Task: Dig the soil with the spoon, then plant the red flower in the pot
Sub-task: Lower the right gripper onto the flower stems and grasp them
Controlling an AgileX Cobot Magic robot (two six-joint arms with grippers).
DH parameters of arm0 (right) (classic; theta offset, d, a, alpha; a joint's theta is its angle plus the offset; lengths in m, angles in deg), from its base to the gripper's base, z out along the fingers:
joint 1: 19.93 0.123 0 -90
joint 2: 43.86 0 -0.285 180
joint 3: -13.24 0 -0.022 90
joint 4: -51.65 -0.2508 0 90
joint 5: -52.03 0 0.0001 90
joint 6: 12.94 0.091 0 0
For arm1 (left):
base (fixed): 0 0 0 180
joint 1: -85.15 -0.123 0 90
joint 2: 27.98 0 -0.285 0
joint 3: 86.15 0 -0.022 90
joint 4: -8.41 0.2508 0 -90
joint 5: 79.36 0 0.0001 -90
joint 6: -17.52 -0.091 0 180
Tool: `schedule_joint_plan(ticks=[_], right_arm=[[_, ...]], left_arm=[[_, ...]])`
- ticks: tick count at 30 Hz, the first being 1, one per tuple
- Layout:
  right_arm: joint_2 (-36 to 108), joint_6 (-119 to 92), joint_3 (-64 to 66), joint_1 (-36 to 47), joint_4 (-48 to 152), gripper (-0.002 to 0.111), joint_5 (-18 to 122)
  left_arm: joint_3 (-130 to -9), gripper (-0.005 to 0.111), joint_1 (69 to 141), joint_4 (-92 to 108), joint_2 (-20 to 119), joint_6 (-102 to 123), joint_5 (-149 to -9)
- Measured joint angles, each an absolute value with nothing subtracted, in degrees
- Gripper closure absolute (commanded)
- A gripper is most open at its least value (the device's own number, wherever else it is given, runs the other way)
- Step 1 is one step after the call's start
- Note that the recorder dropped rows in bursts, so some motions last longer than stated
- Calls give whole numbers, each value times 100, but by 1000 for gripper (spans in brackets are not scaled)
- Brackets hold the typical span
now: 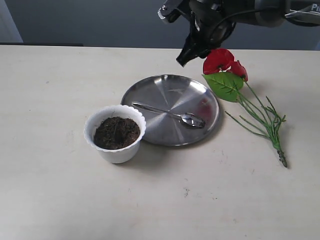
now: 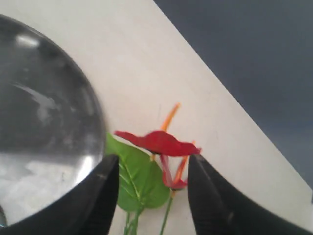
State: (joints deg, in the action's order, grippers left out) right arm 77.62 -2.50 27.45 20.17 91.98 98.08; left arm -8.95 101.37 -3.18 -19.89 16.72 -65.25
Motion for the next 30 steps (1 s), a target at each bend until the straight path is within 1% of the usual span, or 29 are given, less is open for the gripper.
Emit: schedule_joint_plan(ticks=[4, 8, 11, 16, 25, 30], right_arm=[[7762, 150, 2745, 1811, 9392, 46, 10380], [7762, 369, 2745, 1498, 9303, 45, 10882], [7762, 76, 2745, 1248, 8695, 45, 11075], [7762, -847, 2745, 833, 7274, 45, 11036], [7788, -1326, 2391, 226, 6463, 45, 10562], [8075, -1436, 2341, 121, 6400, 45, 10269]], left_arm=[[-895, 106, 10137, -318, -1989, 1672, -6525], [-895, 106, 10137, -318, -1989, 1672, -6525], [-895, 106, 10137, -318, -1989, 1672, -6525], [-895, 106, 10137, -318, -1989, 1672, -6525], [-895, 106, 10137, -318, -1989, 1672, -6525], [-895, 106, 10137, -318, -1989, 1672, -6525]])
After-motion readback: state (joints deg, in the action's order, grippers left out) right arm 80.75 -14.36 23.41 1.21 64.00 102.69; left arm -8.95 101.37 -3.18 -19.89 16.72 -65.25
